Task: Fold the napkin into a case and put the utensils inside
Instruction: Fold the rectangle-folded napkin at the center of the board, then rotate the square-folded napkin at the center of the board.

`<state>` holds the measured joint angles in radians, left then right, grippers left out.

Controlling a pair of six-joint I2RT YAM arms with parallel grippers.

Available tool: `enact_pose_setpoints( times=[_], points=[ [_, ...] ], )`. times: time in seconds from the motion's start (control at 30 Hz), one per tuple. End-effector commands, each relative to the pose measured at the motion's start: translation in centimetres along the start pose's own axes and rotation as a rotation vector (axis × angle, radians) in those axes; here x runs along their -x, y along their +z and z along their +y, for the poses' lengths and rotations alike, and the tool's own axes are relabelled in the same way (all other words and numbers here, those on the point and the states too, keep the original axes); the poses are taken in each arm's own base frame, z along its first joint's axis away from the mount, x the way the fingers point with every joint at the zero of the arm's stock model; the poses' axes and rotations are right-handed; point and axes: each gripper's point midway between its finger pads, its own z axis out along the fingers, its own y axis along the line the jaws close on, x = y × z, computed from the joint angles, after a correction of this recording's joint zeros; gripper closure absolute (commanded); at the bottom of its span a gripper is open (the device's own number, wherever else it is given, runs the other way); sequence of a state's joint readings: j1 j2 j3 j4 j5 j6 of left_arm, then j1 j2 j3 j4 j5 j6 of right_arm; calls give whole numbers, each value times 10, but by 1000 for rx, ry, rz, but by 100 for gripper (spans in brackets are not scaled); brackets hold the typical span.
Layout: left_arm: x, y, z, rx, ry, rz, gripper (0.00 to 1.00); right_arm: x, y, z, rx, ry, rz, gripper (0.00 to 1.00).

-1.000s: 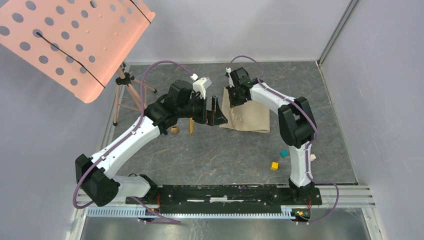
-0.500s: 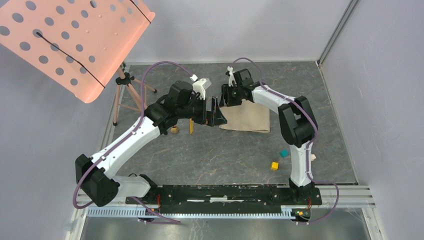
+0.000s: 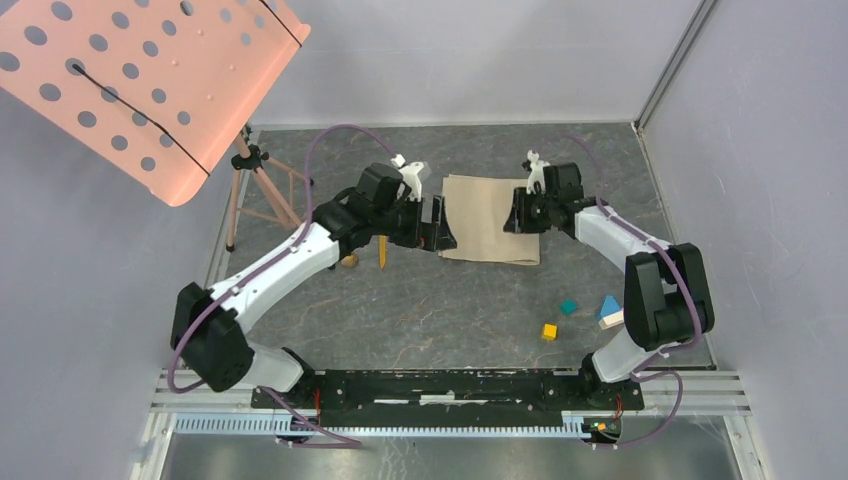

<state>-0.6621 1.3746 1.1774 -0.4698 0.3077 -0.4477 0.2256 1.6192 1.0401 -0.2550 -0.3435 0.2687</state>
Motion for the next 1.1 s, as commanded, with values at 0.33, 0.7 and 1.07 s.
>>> enact_pose_setpoints(
  times=[0.33, 0.7, 1.07],
  points=[
    [-6, 54, -7, -93, -254, 32, 1, -68, -35, -151, -600, -53, 90, 72],
    [65, 121, 15, -48, -275, -57, 1, 25, -2, -109, -347, -78, -111, 49],
    [91, 163, 128, 227, -236, -99, 18, 153, 51, -39, 134, 22, -491, 46]
  ],
)
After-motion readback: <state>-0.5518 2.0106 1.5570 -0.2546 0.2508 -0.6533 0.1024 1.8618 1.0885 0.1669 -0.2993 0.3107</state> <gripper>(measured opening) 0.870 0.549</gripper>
